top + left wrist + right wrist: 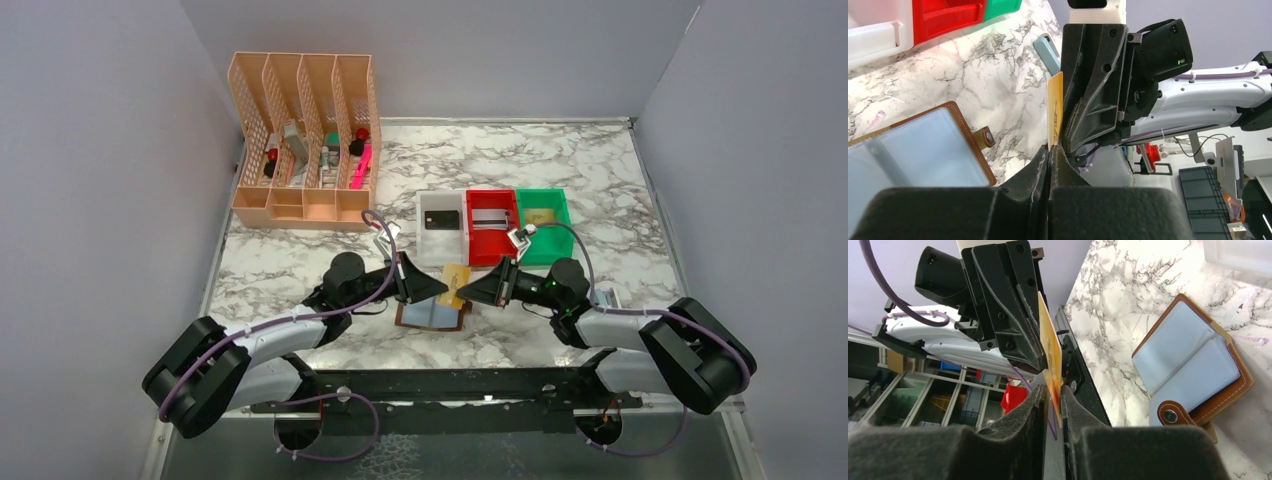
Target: Take the credit cards out of the card holder
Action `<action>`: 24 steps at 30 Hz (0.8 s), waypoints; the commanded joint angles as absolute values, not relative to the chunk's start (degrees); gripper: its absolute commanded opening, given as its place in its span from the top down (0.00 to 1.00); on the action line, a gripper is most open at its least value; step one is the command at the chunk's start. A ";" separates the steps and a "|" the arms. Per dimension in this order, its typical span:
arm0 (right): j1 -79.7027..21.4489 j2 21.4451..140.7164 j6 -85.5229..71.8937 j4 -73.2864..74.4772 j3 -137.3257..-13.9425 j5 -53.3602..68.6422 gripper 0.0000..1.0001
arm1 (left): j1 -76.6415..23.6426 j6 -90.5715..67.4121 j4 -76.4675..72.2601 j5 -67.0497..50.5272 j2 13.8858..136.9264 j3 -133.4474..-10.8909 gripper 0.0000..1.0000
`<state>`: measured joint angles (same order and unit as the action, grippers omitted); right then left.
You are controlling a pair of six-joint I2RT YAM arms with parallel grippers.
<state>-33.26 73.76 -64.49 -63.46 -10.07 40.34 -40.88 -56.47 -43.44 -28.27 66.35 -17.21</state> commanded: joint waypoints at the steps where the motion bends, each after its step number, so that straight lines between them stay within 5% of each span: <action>1: -33.13 71.43 -65.14 -66.06 -10.55 38.88 0.77 | -40.78 -56.29 -45.26 -30.00 67.24 -16.53 1.00; 17: -33.05 72.65 -67.00 -67.08 -10.33 35.03 0.73 | -40.74 -57.80 -48.00 -31.90 68.37 -16.44 1.00; 24: -32.39 74.76 -68.66 -71.54 -9.78 35.24 0.80 | -40.74 -58.23 -48.25 -31.73 67.98 -16.08 1.00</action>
<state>-32.88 73.93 -67.42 -65.25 -10.07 36.69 -40.88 -58.19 -47.16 -29.61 67.94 -17.04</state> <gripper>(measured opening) 0.230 0.011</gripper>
